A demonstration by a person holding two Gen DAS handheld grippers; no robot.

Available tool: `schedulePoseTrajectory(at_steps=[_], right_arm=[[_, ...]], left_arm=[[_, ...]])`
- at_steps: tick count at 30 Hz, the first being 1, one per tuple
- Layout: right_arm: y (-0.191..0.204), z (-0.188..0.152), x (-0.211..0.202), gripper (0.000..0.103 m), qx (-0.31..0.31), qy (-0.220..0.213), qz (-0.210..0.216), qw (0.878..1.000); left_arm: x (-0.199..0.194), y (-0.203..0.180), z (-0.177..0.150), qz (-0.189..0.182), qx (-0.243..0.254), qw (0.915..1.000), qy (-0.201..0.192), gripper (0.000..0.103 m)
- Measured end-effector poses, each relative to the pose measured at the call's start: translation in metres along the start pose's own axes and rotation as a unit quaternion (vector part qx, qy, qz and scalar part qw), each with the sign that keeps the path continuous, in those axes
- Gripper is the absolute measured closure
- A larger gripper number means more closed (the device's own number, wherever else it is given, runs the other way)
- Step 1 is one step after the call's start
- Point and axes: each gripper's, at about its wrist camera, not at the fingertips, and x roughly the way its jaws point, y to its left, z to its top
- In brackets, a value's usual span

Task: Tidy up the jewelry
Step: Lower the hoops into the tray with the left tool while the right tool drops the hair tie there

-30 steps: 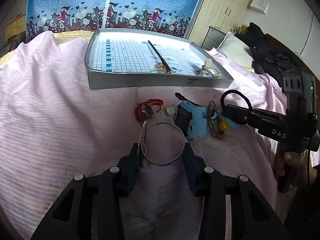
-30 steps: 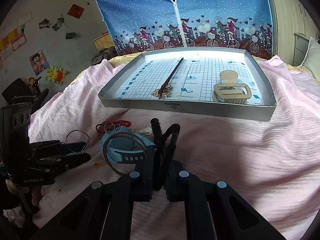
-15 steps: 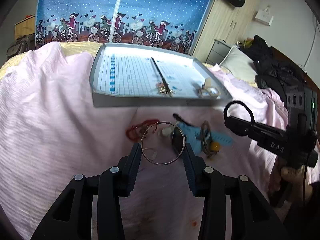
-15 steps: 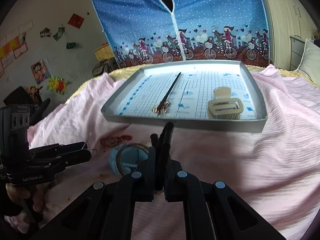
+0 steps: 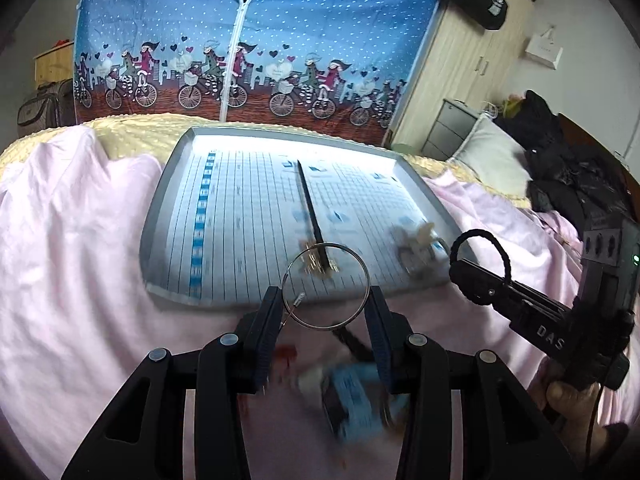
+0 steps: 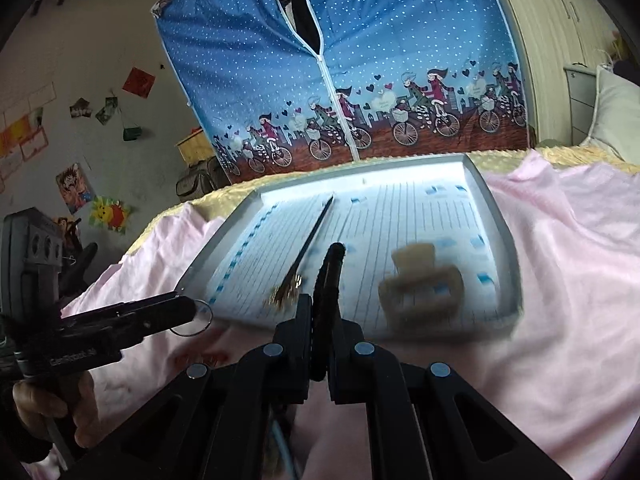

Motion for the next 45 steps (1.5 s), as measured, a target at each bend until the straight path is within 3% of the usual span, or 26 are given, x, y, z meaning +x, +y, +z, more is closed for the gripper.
schedulePoseTrajectory(at_steps=[8, 16, 20, 29, 30, 33, 37, 39, 45], right_arm=[[-0.011, 0.008, 0.039, 0.097, 0.014, 0.025, 0.014, 1.0], [-0.025, 0.012, 0.047, 0.097, 0.038, 0.026, 0.024, 0.999], [-0.026, 0.012, 0.052, 0.096, 0.038, 0.034, 0.02, 0.998], [-0.021, 0.012, 0.051, 0.093, 0.022, 0.038, 0.004, 0.999], [-0.02, 0.013, 0.048, 0.088, 0.017, 0.036, -0.002, 0.999], [-0.011, 0.016, 0.039, 0.067, -0.005, 0.022, -0.022, 1.0], [-0.001, 0.02, 0.025, 0.048, -0.035, 0.001, -0.051, 0.998], [0.004, 0.022, 0.018, 0.037, -0.047, -0.007, -0.057, 0.997], [0.013, 0.019, -0.007, 0.019, -0.058, -0.029, -0.073, 0.995]], left_arm=[[0.046, 0.031, 0.027, 0.022, -0.044, 0.9985, 0.022, 0.066], [0.056, 0.052, 0.048, 0.021, -0.087, 0.996, 0.005, 0.066], [0.066, 0.054, 0.044, 0.035, -0.085, 0.9955, 0.026, 0.066], [0.069, 0.052, 0.036, 0.051, -0.088, 0.9942, 0.034, 0.064], [0.067, 0.052, 0.037, 0.054, -0.089, 0.994, 0.033, 0.062], [0.053, 0.052, 0.039, 0.054, -0.093, 0.9941, 0.016, 0.032], [0.026, 0.05, 0.041, 0.06, -0.094, 0.9936, -0.019, 0.018], [0.012, 0.049, 0.041, 0.063, -0.096, 0.9929, -0.033, 0.004], [-0.029, 0.04, 0.034, 0.073, -0.1, 0.99, -0.068, 0.003]])
